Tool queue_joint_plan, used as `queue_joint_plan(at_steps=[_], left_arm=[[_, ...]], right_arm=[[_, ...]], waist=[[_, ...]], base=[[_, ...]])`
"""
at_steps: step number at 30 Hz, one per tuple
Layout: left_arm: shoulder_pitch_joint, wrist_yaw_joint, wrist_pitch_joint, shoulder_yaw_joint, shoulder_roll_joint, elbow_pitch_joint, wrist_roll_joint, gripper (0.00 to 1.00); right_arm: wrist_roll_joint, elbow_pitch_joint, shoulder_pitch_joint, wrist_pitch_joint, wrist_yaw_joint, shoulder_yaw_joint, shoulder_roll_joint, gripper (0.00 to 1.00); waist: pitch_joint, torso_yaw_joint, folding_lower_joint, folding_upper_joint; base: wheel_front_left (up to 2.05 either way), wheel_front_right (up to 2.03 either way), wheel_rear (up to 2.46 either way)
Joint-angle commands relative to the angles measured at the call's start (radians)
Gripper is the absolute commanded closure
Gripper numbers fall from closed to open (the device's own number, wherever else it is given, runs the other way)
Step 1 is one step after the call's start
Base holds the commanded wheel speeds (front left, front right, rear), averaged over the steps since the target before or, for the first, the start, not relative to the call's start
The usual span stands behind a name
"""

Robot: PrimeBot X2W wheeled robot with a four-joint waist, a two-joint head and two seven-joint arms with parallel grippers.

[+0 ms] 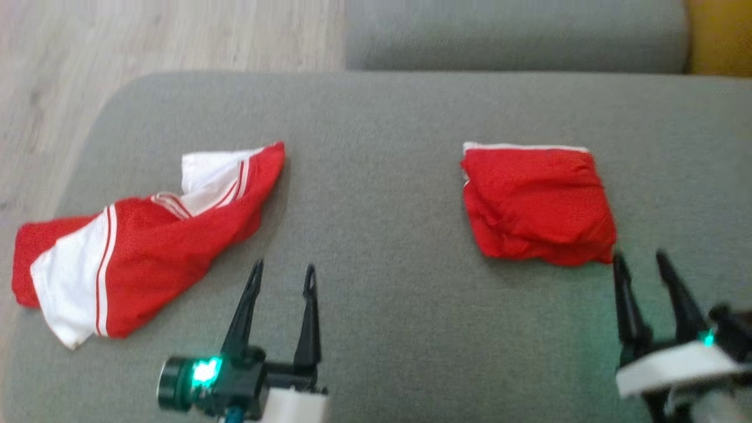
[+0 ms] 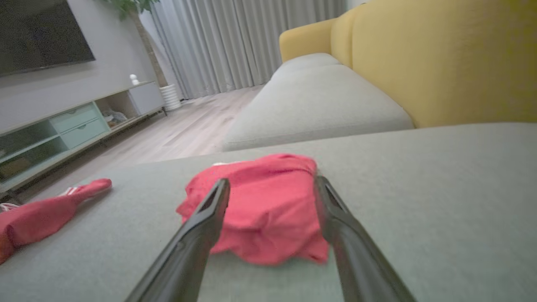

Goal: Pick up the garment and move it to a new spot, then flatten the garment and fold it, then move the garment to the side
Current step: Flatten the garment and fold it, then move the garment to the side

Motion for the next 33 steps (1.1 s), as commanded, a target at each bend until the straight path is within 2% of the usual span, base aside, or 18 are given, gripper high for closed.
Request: queue_joint_plan(at_steps=[1,6,12,33], left_arm=[[0.003,0.005,-0.004,0.048,0.0,-0.02,-0.007,0.0],[0.057,0.0,-0.004,0.085,0.001,-0.01,-0.004,0.0],[0.079,-0.013,-0.004,0.105,-0.002,0.002,0.002,0.0],[0.087,-0.014,-0.004,0.12,-0.006,0.033,-0.019,0.0]], right_arm=[[-0.019,-0.022,0.006,-0.016,-0.001,0.014,-0.001,0.0],[-0.047,-0.043,0.075,-0.02,-0.001,-0.013,0.045,0.0],[-0.095,-0.056,0.101,-0.02,-0.001,-0.007,0.064,0.0],[-0.098,-0.067,0.108,-0.02,-0.001,0.016,0.057,0.0]], waist=[[-0.062,-0.028,0.0001,0.0],[-0.085,-0.051,0.0001,0.0],[-0.096,-0.062,0.0001,0.0],[-0.106,-0.063,0.0001,0.0]], base=[[0.0,0.0,0.0],[0.0,0.0,0.0],[0.0,0.0,0.0],[0.0,0.0,0.0]])
